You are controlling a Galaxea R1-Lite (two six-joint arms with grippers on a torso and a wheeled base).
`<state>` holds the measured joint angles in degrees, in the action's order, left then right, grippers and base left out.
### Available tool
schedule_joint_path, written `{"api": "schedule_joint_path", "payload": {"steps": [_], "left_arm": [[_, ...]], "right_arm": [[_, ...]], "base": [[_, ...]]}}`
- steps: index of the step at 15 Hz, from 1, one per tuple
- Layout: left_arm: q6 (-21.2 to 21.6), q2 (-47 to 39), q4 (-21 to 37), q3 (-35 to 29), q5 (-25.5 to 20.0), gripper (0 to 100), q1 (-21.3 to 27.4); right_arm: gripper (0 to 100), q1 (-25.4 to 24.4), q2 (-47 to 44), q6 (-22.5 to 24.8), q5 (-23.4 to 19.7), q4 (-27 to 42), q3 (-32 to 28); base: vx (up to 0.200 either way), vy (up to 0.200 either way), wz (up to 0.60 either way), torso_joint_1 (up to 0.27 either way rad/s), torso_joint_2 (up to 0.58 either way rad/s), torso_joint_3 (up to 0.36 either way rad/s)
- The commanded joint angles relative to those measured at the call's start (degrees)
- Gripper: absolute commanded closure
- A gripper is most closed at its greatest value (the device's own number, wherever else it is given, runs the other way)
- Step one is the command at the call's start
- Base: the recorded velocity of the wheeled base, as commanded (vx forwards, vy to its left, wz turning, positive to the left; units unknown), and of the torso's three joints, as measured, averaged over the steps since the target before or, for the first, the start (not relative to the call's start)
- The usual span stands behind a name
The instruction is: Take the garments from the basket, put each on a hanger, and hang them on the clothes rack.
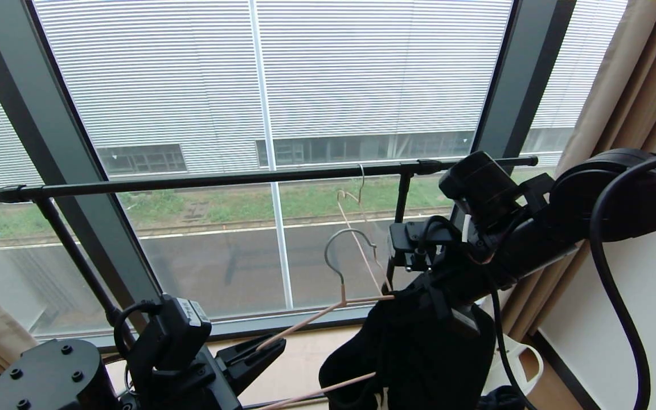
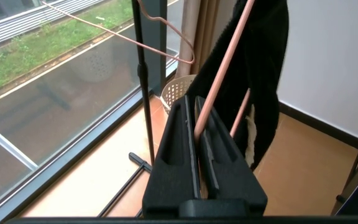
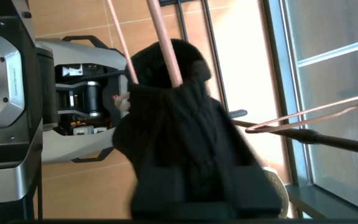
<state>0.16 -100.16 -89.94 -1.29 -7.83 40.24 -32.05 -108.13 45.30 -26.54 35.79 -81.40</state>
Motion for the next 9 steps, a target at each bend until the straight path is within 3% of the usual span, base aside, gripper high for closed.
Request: {"api": "schedule_joint_path", "payload": {"steps": [1, 7, 8, 9], "left_arm": [[-0.1, 0.0, -0.1, 0.1, -0.1, 100, 0.0], [0.8, -0.3, -0.1, -0.2, 0.1, 100, 0.0], [1.0, -0.2, -0.1, -0.4, 0.1, 0, -0.1], [1.0, 0.1, -0.1, -0.2, 0.1, 0, -0.1]], "right_arm": [[100, -0.1, 0.1, 0.0, -0.1, -0.1, 0.0], [100, -0.1, 2.2, -0.1, -0.1, 0.0, 1.4], [100, -0.1, 2.3, -0.1, -0.2, 0.0, 1.4], [100, -0.1, 2.3, -0.1, -0.1, 0.0, 1.6]], "base": [[0.000, 0.000, 0.00, 0.000, 0.00, 0.000], [0.000, 0.000, 0.00, 0.000, 0.00, 0.000], [0.000, 0.000, 0.00, 0.000, 0.00, 0.000], [0.000, 0.000, 0.00, 0.000, 0.00, 0.000]]}}
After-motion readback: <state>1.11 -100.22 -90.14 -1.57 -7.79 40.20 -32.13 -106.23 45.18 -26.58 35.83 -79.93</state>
